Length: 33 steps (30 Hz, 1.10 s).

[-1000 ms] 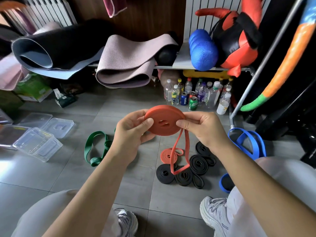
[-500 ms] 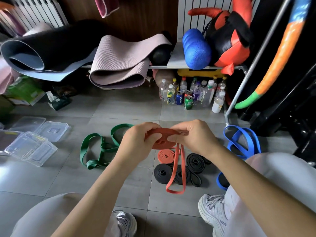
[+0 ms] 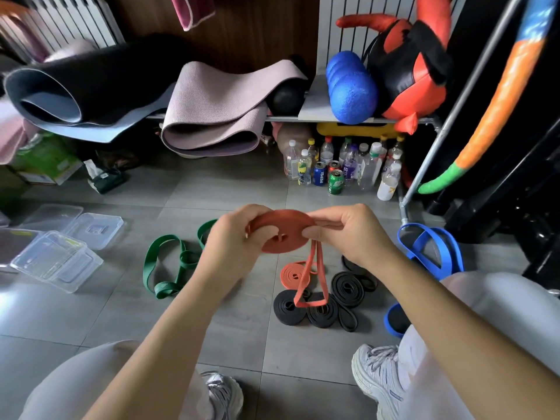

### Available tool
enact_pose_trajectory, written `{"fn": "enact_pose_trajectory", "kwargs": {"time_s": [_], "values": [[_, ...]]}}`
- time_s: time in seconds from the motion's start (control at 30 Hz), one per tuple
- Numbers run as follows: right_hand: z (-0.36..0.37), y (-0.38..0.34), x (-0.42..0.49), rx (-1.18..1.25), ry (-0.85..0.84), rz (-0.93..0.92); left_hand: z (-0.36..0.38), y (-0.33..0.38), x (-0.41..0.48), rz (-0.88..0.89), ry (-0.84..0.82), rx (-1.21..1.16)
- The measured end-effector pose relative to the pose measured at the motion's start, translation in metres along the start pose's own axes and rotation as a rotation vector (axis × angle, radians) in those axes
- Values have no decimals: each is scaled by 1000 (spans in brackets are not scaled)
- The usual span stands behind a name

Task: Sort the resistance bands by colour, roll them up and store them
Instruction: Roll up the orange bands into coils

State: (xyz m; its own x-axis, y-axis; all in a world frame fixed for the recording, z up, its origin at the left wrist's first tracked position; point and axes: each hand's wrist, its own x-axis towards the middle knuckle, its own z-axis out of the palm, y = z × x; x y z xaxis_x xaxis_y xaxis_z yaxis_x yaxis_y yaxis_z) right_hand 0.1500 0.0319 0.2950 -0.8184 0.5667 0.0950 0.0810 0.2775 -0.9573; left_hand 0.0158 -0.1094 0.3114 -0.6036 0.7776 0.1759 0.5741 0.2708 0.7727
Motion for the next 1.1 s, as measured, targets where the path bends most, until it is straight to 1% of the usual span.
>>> {"fn": "enact_pose_trajectory", "kwargs": {"time_s": [0.1, 0.2, 0.33, 0.4, 0.43, 0.47, 0.5, 0.57, 0.6, 0.63, 0.67, 0.7, 0.77, 0.83, 0.97, 1.1], "values": [[-2, 0, 1, 23, 17, 11, -7, 2, 1, -66, 49, -271], [1, 0, 2, 86, 35, 5, -7, 8, -1, -175, 77, -554], [2, -2, 1, 230, 66, -21, -2, 11, -6, -265, 10, -836], [0, -1, 2, 245, 89, -16, 5, 11, -7, -327, -28, -923], [-1, -1, 2, 231, 92, -14, 8, 10, -7, -342, -34, -907], [-2, -1, 2, 204, 91, -17, 10, 7, -7, -323, -14, -803], [-3, 0, 2, 166, 89, -19, 10, 2, -5, -250, 22, -594], [-1, 3, 2, 82, 69, -1, 9, -8, -3, -3, 75, -52], [1, 5, 1, 41, 44, 8, 9, -10, -4, 139, 74, 173], [3, 7, -1, 1, 12, 10, 10, -8, -6, 263, 50, 318], [5, 9, -2, -41, -17, 6, 12, -7, -9, 341, 16, 403], [8, 10, -4, -84, -37, -1, 15, -4, -12, 370, -15, 445], [9, 11, -5, -151, -50, -9, 17, -1, -14, 313, -51, 418], [9, 9, -4, -168, -46, -6, 16, -3, -12, 225, -58, 299], [5, 1, -2, -66, -38, 18, 13, -1, -7, 130, -13, 70], [1, -1, -3, -5, -21, 26, 9, 3, -6, 61, 74, -111]]}}
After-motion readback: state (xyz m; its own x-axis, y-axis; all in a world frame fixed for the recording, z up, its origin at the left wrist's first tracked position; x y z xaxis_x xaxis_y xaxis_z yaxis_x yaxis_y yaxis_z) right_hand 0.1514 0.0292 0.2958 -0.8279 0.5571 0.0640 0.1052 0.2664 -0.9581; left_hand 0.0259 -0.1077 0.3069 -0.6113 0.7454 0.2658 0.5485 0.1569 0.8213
